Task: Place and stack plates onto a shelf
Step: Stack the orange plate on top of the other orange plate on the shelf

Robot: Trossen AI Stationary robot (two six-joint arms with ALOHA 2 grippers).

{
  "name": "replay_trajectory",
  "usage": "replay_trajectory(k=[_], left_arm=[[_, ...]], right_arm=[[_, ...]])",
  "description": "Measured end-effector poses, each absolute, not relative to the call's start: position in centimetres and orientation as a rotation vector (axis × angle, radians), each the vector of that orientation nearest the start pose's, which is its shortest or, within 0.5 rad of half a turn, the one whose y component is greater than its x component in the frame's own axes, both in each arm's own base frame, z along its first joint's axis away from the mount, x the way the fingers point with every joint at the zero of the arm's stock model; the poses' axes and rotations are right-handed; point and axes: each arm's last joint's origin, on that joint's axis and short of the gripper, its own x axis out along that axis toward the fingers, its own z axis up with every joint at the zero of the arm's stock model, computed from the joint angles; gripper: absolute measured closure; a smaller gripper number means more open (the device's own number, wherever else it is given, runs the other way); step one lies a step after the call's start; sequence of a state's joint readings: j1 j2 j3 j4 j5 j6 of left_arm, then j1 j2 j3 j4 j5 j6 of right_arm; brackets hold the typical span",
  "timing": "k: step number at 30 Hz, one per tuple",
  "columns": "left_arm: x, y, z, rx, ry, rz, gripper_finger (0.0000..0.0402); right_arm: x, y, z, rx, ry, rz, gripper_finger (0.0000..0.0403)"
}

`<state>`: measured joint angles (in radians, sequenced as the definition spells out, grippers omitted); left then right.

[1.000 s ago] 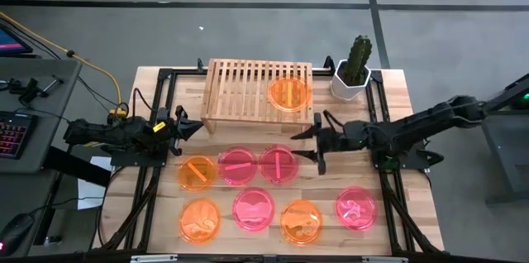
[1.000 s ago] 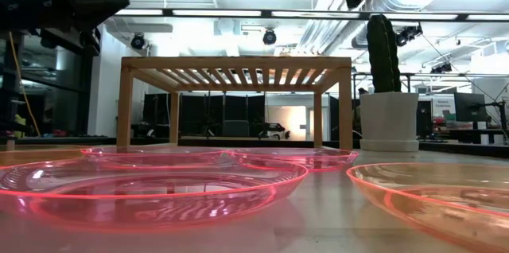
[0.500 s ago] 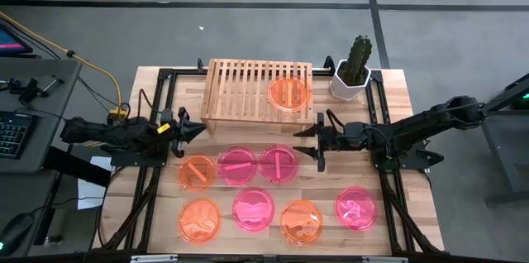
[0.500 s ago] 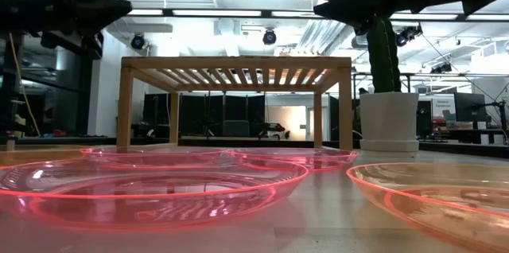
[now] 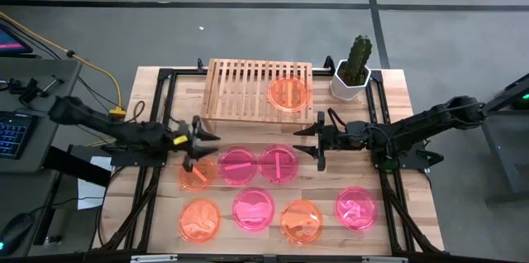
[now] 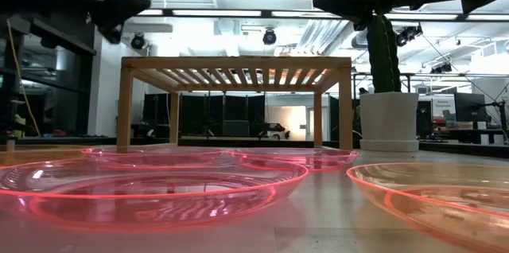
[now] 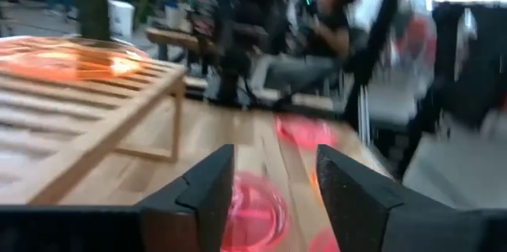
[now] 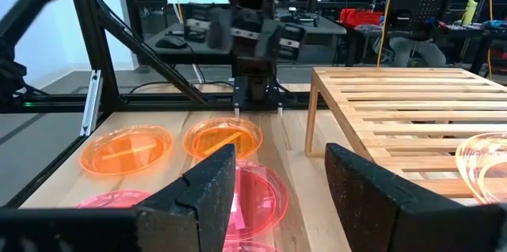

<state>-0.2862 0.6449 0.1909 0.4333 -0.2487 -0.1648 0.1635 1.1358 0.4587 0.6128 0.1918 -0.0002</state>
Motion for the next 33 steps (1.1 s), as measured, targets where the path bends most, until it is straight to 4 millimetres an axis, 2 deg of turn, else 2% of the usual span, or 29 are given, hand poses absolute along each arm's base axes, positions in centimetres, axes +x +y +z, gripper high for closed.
replay_trajectory(k=[6,11,16,19,23,28,33], left_arm=[[18.8,-7.2,21.3,0.107,0.185,-0.156,0.0213],[20.7,-10.3,20.5,0.191,0.497,-0.239,0.0213],[20.4,-12.6,20.6,0.136,0.948,-0.172,0.0213],[20.0,-13.4,20.9,0.052,1.113,-0.054,0.0213],[20.4,-14.5,20.5,-0.102,1.128,0.046,0.0213],[21.1,-15.1,18.8,-0.284,1.162,0.205,0.0213],[21.6,-15.4,16.3,-0.305,1.275,0.29,0.0213]], right_arm=[[23.1,3.2,23.0,-0.012,0.063,-0.029,0.0217],[23.1,3.2,23.0,-0.018,0.063,-0.028,0.0217],[23.1,3.2,23.0,-0.019,0.063,-0.028,0.0217],[23.1,3.2,23.0,-0.019,0.063,-0.028,0.0217],[23.1,3.2,23.1,-0.018,0.058,-0.028,0.0217],[23.1,3.2,23.1,-0.018,0.058,-0.028,0.0217],[23.1,3.2,23.1,-0.019,0.057,-0.048,0.0217]])
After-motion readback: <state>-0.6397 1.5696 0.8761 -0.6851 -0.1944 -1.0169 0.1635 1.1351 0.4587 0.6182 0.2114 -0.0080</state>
